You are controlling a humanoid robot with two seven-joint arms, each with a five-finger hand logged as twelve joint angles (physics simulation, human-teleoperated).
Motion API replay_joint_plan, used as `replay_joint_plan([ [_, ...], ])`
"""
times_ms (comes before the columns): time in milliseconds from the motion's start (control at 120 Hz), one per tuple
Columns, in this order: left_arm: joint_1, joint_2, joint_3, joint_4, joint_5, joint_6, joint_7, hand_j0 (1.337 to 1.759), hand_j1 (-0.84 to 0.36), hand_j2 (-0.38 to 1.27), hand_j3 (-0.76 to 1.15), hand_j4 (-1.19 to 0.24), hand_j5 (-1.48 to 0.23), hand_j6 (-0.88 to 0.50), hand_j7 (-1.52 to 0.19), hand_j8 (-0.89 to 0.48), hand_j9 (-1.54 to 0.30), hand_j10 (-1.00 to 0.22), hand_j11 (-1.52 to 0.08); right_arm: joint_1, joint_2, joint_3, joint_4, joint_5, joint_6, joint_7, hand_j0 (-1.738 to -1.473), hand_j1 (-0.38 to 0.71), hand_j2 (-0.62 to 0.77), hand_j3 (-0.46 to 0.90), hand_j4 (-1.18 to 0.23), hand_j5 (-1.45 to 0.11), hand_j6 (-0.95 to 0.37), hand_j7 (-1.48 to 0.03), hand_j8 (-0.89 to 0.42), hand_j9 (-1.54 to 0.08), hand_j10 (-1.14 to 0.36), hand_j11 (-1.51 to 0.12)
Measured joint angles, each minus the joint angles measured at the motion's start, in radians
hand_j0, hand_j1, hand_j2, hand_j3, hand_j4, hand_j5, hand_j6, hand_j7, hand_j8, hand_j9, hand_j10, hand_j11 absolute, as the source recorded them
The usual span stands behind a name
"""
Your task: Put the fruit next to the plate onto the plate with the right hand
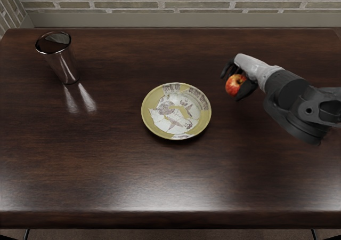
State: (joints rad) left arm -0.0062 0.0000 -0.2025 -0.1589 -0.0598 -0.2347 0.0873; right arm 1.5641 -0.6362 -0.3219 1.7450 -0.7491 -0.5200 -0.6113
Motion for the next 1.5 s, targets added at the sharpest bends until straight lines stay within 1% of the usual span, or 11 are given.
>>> replay_joint_plan([
  [192,0.018,0.000,-0.004,0.001,0.000,0.000,0.000,1.658,0.35,0.00,0.00,0.00,0.00,0.00,0.00,0.00,0.00,0.00,0.00,0.124,0.119,0.011,0.001,0.110,0.002,0.001,-1.658,0.26,0.18,0.00,-0.54,-0.74,-0.52,-0.72,-0.40,-0.74,-0.57,-0.74],
  [408,0.020,0.000,-0.006,0.001,0.000,0.000,0.000,1.658,0.35,0.00,0.00,0.00,0.00,0.00,0.00,0.00,0.00,0.00,0.00,0.160,0.254,0.028,0.000,0.157,-0.026,0.001,-1.658,0.29,0.25,0.00,-0.54,-0.75,-0.51,-0.73,-0.38,-0.75,-0.56,-0.75],
  [533,0.019,0.000,-0.006,0.001,0.000,0.000,0.000,1.658,0.35,0.00,0.00,0.00,0.00,0.00,0.00,0.00,0.00,0.00,0.00,0.154,0.304,0.027,-0.002,0.163,-0.044,0.001,-1.658,0.32,0.41,0.00,-0.54,-0.75,-0.51,-0.73,-0.40,-0.75,-0.57,-0.75],
  [608,0.018,0.000,-0.006,0.001,0.000,0.000,0.000,1.658,0.35,0.00,0.00,0.00,0.00,0.00,0.00,0.00,0.00,0.00,0.00,0.140,0.324,0.023,-0.012,0.159,-0.052,0.001,-1.658,0.31,0.36,0.00,-0.55,-0.76,-0.51,-0.74,-0.40,-0.75,-0.57,-0.75],
  [708,0.017,0.000,-0.005,0.001,0.000,0.000,0.000,1.658,0.35,0.00,0.00,0.00,0.00,0.00,0.00,0.00,0.00,0.00,0.00,0.116,0.341,0.018,-0.041,0.150,-0.056,0.001,-1.657,0.26,0.20,0.00,-0.55,-0.76,-0.50,-0.74,-0.40,-0.75,-0.57,-0.75],
  [858,0.013,0.000,-0.003,0.001,0.001,0.000,0.000,1.658,0.35,0.00,0.00,0.00,0.00,0.00,0.00,0.00,0.00,0.00,0.00,0.065,0.352,0.016,-0.108,0.118,-0.057,0.001,-1.656,0.22,0.16,0.00,-0.56,-0.76,-0.51,-0.75,-0.41,-0.76,-0.58,-0.76],
  [1050,0.010,0.000,-0.001,0.001,0.000,0.000,0.000,1.658,0.35,0.00,0.00,0.00,0.00,0.00,0.00,0.00,0.00,0.00,0.00,0.010,0.382,0.016,-0.178,0.080,-0.054,0.000,-1.657,0.23,0.17,0.00,-0.57,-0.76,-0.52,-0.75,-0.41,-0.76,-0.58,-0.75],
  [1150,0.010,0.000,0.000,0.001,0.000,0.000,0.000,1.658,0.35,0.00,0.00,0.00,0.00,0.00,0.00,0.00,0.00,0.00,0.00,0.008,0.395,0.022,-0.182,0.079,-0.045,0.000,-1.657,0.02,0.10,0.00,-0.36,-0.48,-0.33,-0.48,-0.27,-0.48,-0.37,-0.48],
  [1242,0.009,0.000,0.000,0.001,0.000,0.000,0.000,1.658,0.35,0.00,0.00,0.00,0.00,0.00,0.00,0.00,0.00,0.00,0.00,0.015,0.393,0.025,-0.175,0.080,-0.040,0.000,-1.658,-0.11,0.06,0.00,-0.23,-0.31,-0.21,-0.30,-0.17,-0.31,-0.24,-0.31],
  [1367,0.014,0.000,0.000,0.001,0.001,0.000,0.000,1.658,0.35,0.00,0.00,0.00,0.00,0.00,0.00,0.00,0.00,0.00,0.00,0.025,0.331,0.093,-0.120,0.103,-0.061,0.000,-1.658,-0.22,0.03,0.00,-0.13,-0.17,-0.12,-0.17,-0.09,-0.17,-0.13,-0.17],
  [1500,0.029,0.000,-0.002,0.002,0.003,0.000,0.000,1.658,0.35,0.00,0.00,0.00,0.00,0.00,0.00,0.00,0.00,0.00,0.00,0.015,0.206,0.201,-0.038,0.191,-0.078,0.000,-1.658,-0.28,0.02,0.00,-0.07,-0.09,-0.06,-0.09,-0.05,-0.09,-0.07,-0.09],
])
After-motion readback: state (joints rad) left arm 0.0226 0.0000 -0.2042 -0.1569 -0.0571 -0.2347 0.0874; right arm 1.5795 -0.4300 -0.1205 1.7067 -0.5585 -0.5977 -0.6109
